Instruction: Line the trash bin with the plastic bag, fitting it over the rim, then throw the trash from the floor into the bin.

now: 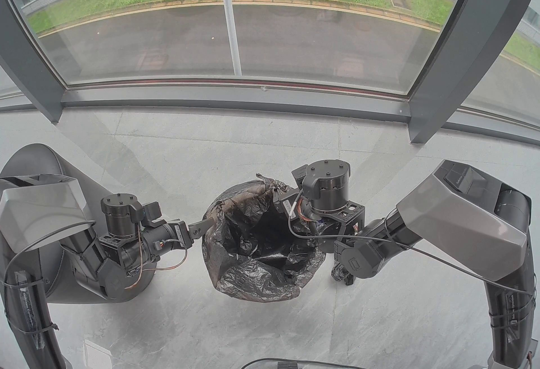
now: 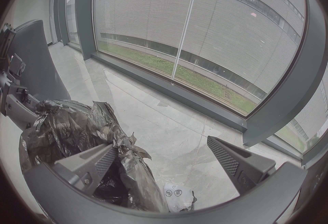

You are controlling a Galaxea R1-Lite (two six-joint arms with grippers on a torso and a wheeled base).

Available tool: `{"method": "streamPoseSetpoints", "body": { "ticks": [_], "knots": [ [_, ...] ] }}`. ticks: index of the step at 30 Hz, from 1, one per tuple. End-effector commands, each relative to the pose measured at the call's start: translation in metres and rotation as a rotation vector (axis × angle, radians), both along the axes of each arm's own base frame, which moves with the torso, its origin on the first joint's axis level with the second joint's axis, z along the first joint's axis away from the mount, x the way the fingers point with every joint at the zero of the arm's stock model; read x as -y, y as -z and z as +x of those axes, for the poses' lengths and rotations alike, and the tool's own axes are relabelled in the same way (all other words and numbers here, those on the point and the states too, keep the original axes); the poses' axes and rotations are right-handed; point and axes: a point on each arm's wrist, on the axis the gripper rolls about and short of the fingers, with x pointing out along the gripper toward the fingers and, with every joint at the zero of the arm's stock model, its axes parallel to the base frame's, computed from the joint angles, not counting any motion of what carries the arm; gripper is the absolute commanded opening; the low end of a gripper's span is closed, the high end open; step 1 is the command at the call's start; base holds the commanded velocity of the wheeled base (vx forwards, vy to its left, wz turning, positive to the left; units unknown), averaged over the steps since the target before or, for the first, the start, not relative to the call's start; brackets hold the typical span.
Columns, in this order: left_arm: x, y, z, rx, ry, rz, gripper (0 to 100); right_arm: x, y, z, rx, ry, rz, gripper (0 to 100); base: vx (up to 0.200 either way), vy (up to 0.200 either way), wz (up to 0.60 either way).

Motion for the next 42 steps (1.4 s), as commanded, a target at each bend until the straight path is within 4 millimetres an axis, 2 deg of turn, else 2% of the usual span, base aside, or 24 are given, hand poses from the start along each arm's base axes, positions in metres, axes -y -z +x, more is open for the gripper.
{"method": "streamPoseSetpoints", "body": {
  "ticks": [1,10,21,28,34,35,38,42],
  "knots": [
    [0.002,0.016,0.003,-0.019,-0.018,0.019,100,-0.002,0.006,0.003,-0.001,-0.001,0.002,100,0.0,0.0,0.0],
    [0.001,0.033,0.012,-0.02,-0.052,0.035,100,-0.011,0.022,0.019,0.056,0.006,0.051,100,0.0,0.0,0.0],
    [0.001,0.044,0.014,-0.046,-0.053,0.035,100,0.002,0.027,0.032,0.061,0.045,0.053,100,0.0,0.0,0.0],
    [0.001,0.044,0.013,-0.051,-0.053,0.035,100,0.004,0.027,0.032,0.059,0.048,0.051,100,0.0,0.0,0.0],
    [0.002,0.038,0.009,-0.063,-0.068,-0.007,100,0.002,0.027,0.024,0.044,0.035,0.045,100,0.0,0.0,0.0],
    [0.002,0.03,0.006,-0.054,-0.069,-0.022,100,0.002,0.022,0.021,0.046,0.031,0.05,100,0.0,0.0,0.0],
    [0.003,0.024,0.001,-0.056,-0.068,-0.037,100,0.003,0.016,0.017,0.046,0.028,0.052,100,0.0,0.0,0.0],
    [0.008,0.007,-0.019,-0.061,-0.049,-0.064,100,0.004,-0.006,-0.007,0.039,-0.003,0.048,100,0.0,0.0,0.0]
  ]
}}
